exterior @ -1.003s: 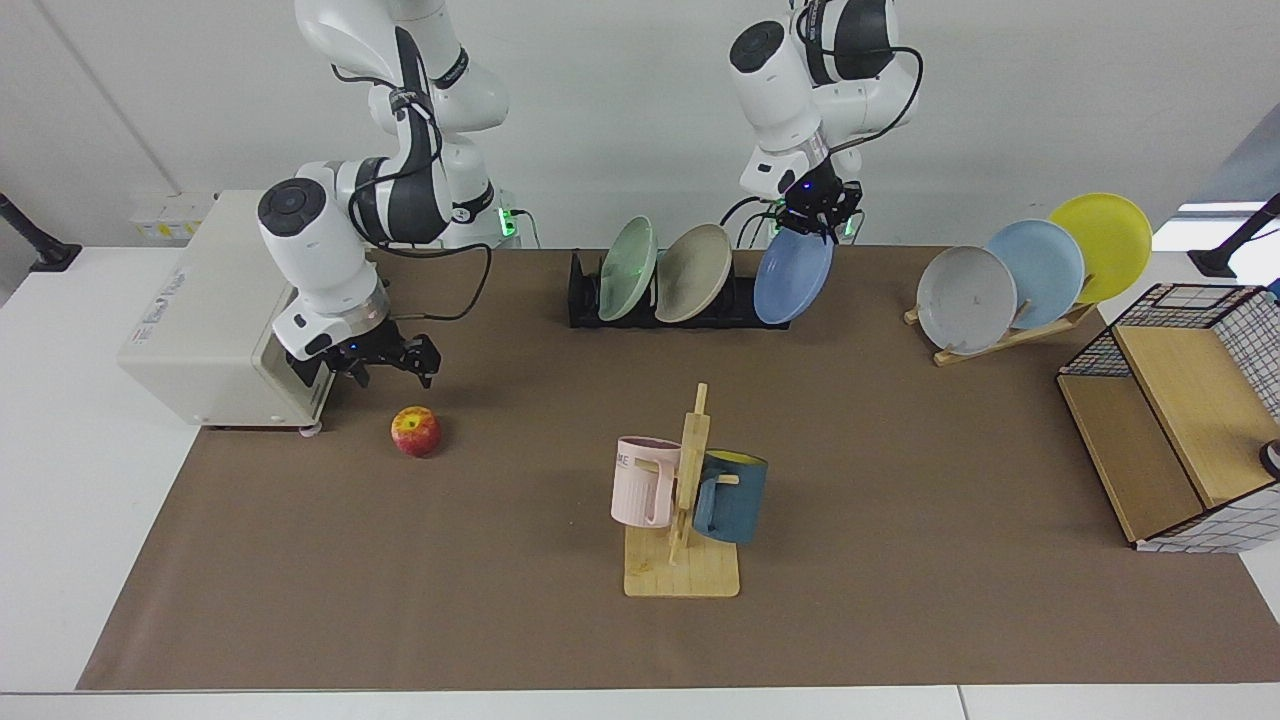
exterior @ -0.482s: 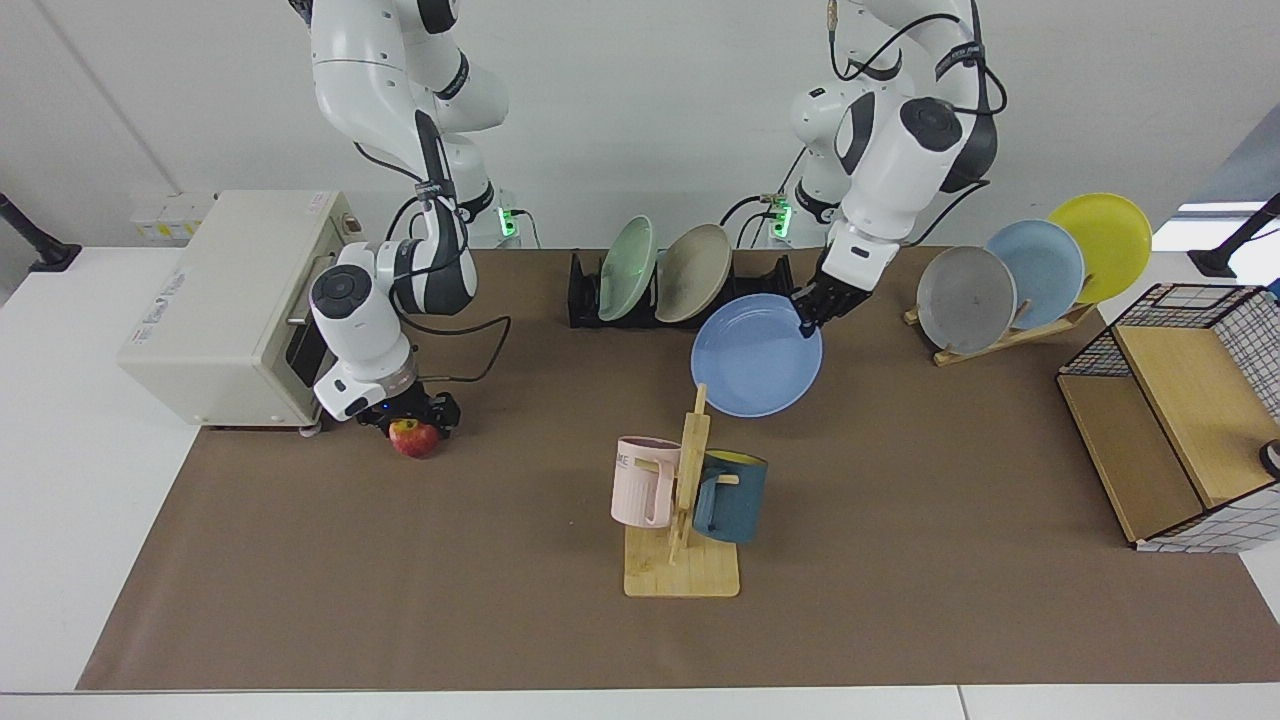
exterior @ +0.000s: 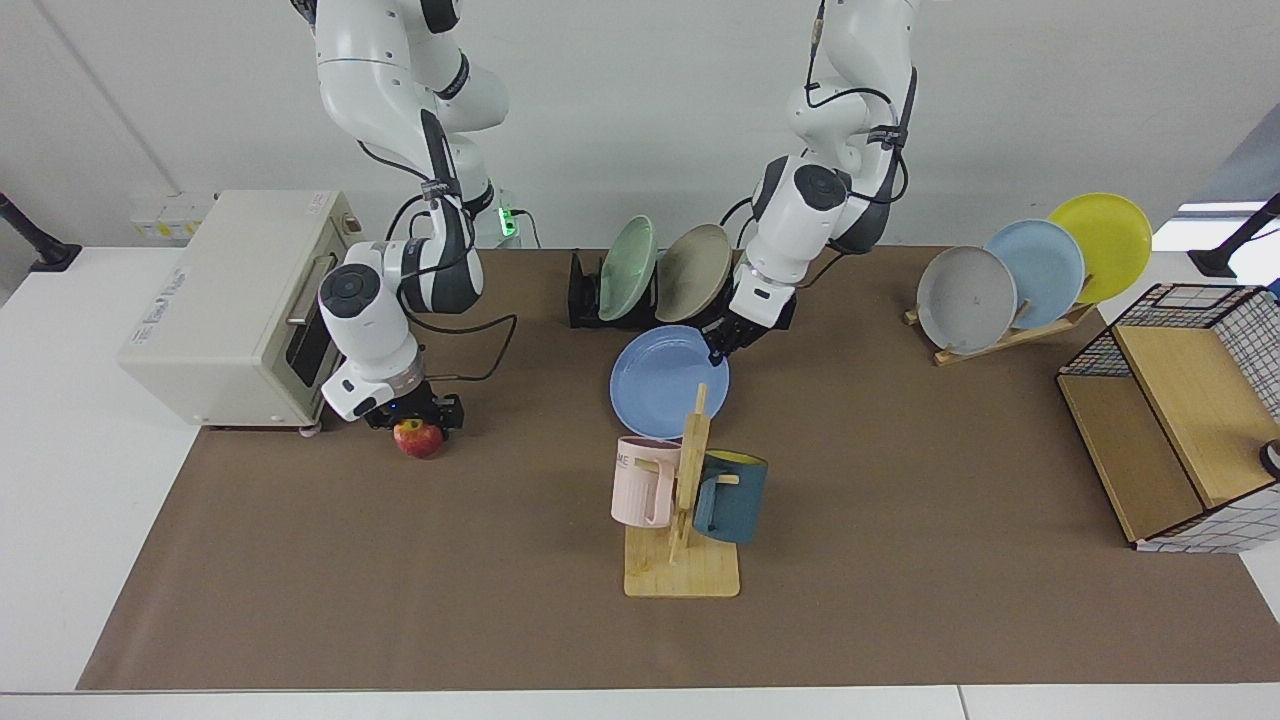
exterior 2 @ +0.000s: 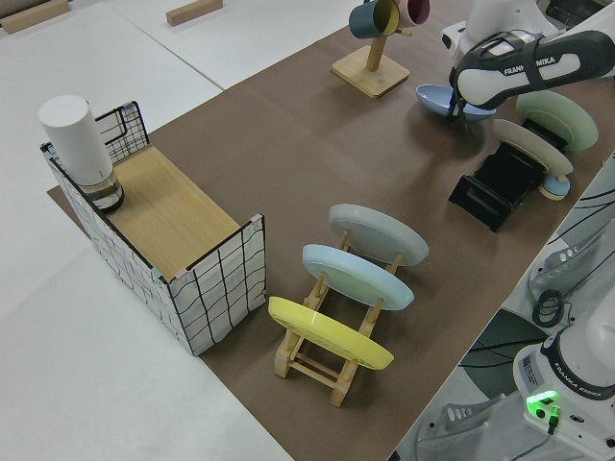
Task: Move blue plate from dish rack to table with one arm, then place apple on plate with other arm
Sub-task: 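Place the plate with the left gripper while the right gripper lifts the apple, then carry the red apple over the blue plate with the right gripper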
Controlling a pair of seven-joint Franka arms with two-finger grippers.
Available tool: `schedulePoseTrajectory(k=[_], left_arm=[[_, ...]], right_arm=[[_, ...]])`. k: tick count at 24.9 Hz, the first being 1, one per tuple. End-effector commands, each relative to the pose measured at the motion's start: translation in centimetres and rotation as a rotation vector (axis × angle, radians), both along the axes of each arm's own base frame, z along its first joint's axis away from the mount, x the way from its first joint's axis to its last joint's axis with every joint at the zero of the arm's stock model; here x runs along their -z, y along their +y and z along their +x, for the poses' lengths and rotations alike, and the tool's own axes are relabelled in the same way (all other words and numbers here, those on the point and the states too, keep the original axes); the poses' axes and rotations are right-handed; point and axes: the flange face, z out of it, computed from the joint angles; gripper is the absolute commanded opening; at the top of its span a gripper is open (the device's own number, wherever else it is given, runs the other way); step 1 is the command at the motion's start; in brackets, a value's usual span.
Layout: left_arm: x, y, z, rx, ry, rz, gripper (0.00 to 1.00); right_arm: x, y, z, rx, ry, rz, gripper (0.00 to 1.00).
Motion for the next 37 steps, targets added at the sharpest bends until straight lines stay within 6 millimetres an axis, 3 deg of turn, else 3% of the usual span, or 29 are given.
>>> schedulePoseTrajectory(k=[1,6,7,8,9,10,16,18,22,24,28,34,37], left_arm=[[0.9,-0.2,0.1,-0.024,-0.018,-0.020,0.00],[1.1,-0.4,-0.1,-0.011,-0.022,-0.018,0.00],[1.1,-0.4,0.0,-0.014,-0.024,-0.019,0.19],[1.1,-0.3,0.1,-0.015,-0.025,-0.021,0.49],[1.1,-0.4,0.1,-0.008,-0.030,-0.019,0.87],[1.0,-0.3,0.2,0.001,-0.036,-0.013,1.00],[0.6,2.0,2.1,0.018,-0.057,0.049,1.00],[-0.6,3.1,2.9,0.014,-0.028,0.068,1.00],[-4.6,5.2,4.1,0.077,0.016,0.197,1.00],[-6.5,7.1,4.3,0.081,0.022,0.266,1.00],[-12.5,10.6,4.4,0.136,0.012,0.319,1.00],[-19.4,17.5,5.6,0.272,0.070,0.324,1.00],[-22.5,20.3,5.0,0.294,0.062,0.325,1.00]], right_arm=[[-1.9,0.1,0.8,0.008,-0.029,0.000,0.02],[-5.5,0.2,1.3,0.007,-0.026,0.004,0.01],[-6.5,0.2,1.2,0.005,-0.027,0.006,0.01],[-7.5,0.2,1.0,0.007,-0.027,0.008,0.01],[-8.3,0.2,0.8,0.007,-0.028,0.010,0.01],[-9.3,0.3,0.6,0.006,-0.033,0.012,0.01],[-15.1,0.1,-0.6,0.007,-0.015,0.023,0.00],[-16.4,0.1,-0.8,0.011,0.002,0.024,0.00],[-16.6,0.9,-1.0,-0.004,0.017,0.021,0.00],[-16.7,3.2,-1.2,-0.039,0.018,0.022,0.00],[-16.9,6.9,-1.8,-0.098,0.017,0.022,0.00],[-16.3,15.9,-3.6,0.004,0.011,0.034,0.00],[-15.8,19.7,-4.5,0.023,0.004,0.040,0.00]])
